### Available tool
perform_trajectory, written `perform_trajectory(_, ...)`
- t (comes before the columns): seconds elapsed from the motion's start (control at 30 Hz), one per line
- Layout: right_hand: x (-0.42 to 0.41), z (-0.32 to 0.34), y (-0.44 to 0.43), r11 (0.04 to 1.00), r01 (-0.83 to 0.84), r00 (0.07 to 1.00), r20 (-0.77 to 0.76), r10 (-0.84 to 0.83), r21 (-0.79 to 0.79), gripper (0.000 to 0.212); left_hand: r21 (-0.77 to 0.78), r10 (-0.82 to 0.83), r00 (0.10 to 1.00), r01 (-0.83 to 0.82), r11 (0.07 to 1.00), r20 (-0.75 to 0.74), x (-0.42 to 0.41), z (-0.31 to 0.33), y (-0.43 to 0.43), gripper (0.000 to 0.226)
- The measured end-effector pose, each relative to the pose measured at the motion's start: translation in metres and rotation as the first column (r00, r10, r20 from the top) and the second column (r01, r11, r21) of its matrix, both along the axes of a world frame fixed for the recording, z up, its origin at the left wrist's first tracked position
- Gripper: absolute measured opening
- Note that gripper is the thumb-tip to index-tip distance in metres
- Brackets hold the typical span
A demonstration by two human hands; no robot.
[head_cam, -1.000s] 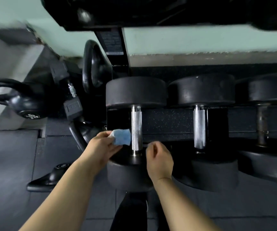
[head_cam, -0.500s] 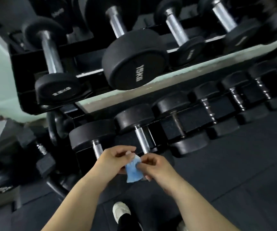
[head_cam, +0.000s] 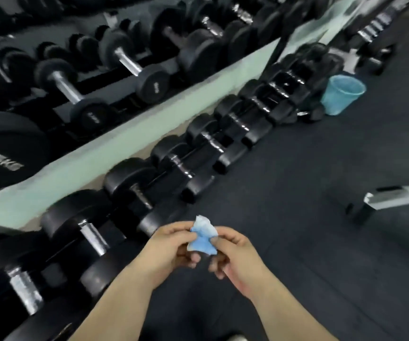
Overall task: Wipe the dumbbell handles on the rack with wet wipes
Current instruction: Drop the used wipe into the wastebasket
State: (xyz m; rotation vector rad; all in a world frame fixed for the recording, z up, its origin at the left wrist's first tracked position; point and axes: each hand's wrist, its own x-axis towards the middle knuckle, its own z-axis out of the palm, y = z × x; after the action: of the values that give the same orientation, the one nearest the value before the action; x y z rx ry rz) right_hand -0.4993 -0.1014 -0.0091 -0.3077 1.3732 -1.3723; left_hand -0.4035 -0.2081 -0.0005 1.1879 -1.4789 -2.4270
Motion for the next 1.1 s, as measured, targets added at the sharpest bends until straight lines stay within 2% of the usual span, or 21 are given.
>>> perform_trajectory(0.1,-0.051,0.006,0.044,0.994,0.106,0.990,0.099,-0.102,-0.036,0.030,0.165,0.001,0.996,0.013,0.986,-0.087,-0.053,0.005,0.042,0.030)
perform_trajectory(0.2,-0.098,0.006,0.079,0.985,0.171,0.982,0.086,-0.168,-0.031,0.032,0.217,-0.091,0.992,0.109,0.970,-0.091,-0.101,0.004,0.074,0.035)
perform_trajectory(0.27,-0.126,0.004,0.098,0.972,0.233,0.970,0.081,-0.231,-0.015,0.035,0.133,-0.181,0.983,0.185,0.974,-0.037,-0.133,0.003,0.087,0.032)
perform_trajectory(0.33,-0.152,-0.001,0.111,0.956,0.291,0.954,0.079,-0.288,-0.028,0.025,-0.054,-0.255,0.966,0.257,0.965,0.039,-0.166,-0.002,0.096,0.019)
perform_trajectory(0.4,-0.177,-0.008,0.120,0.932,0.362,0.930,0.080,-0.359,-0.030,0.020,-0.185,-0.248,0.967,0.253,0.950,0.053,-0.203,-0.005,0.103,0.014)
perform_trajectory(0.47,-0.208,-0.015,0.124,0.913,0.407,0.912,0.048,-0.407,0.003,0.026,-0.242,-0.213,0.976,0.218,0.945,0.046,-0.243,-0.007,0.108,0.018)
perform_trajectory(0.57,-0.267,-0.019,0.122,0.872,0.489,0.872,-0.026,-0.489,0.024,0.015,-0.260,-0.221,0.972,0.233,0.937,0.075,-0.311,-0.010,0.109,0.017)
perform_trajectory(0.63,-0.317,-0.017,0.116,0.834,0.551,0.832,-0.103,-0.546,0.026,0.011,-0.239,-0.271,0.958,0.285,0.928,0.090,-0.362,-0.014,0.104,0.010)
perform_trajectory(0.8,-0.449,-0.012,0.096,0.764,0.645,0.705,-0.373,-0.603,-0.017,0.020,-0.076,-0.391,0.914,0.400,0.913,0.111,-0.508,-0.017,0.082,0.008)
perform_trajectory(0.93,-0.551,-0.010,0.096,0.766,0.639,0.517,-0.694,-0.501,-0.077,0.037,0.110,-0.524,0.849,0.516,0.850,0.062,-0.624,-0.008,0.072,0.003)
perform_trajectory(1.03,-0.609,-0.011,0.102,0.800,0.595,0.377,-0.850,-0.367,-0.082,0.036,0.199,-0.545,0.838,0.530,0.825,0.029,-0.687,-0.005,0.072,0.024)
perform_trajectory(1.1,-0.660,-0.015,0.105,0.831,0.551,0.327,-0.897,-0.296,-0.073,0.029,0.194,-0.570,0.820,0.551,0.811,0.056,-0.739,-0.009,0.075,0.028)
